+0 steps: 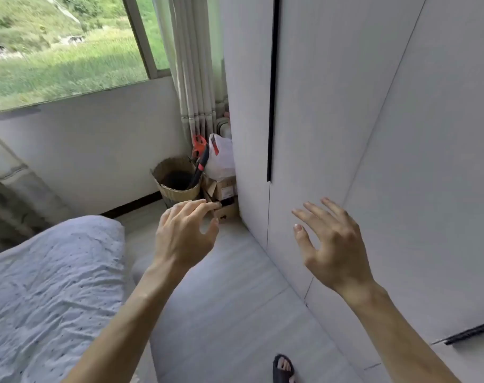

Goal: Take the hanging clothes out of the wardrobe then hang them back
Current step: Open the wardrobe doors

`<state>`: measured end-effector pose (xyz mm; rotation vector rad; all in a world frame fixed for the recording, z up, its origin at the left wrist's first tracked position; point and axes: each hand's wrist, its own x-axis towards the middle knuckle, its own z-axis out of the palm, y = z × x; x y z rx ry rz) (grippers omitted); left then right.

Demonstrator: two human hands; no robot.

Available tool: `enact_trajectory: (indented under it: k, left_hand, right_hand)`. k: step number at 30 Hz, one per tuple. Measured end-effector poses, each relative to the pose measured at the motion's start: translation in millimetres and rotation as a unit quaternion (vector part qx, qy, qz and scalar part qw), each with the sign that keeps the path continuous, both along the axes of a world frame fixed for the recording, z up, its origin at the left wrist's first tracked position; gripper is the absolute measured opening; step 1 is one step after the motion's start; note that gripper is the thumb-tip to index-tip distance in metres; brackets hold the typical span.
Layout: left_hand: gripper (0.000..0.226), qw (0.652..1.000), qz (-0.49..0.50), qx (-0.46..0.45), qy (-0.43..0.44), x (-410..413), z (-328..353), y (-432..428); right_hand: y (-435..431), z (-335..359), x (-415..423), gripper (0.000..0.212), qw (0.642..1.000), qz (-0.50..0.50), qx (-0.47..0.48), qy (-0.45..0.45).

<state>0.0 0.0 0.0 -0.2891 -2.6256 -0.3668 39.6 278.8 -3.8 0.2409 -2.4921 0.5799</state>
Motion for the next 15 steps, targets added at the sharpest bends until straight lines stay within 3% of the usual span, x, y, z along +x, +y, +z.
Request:
enact_trajectory:
  k: [9, 15]
  left_hand:
    - [0.033, 0.999, 0.007, -0.049, -0.012, -180, -13, 12]
    - [0.037, 1.0, -0.01, -0.003, -0.019, -293, -2, 13]
  right_hand:
    - [3, -30, -193, 0.041, 0.999, -0.003, -0.001, -0.038]
    - [1, -15, -297, 0.041, 1.0, -0.007, 0.025, -0.009]
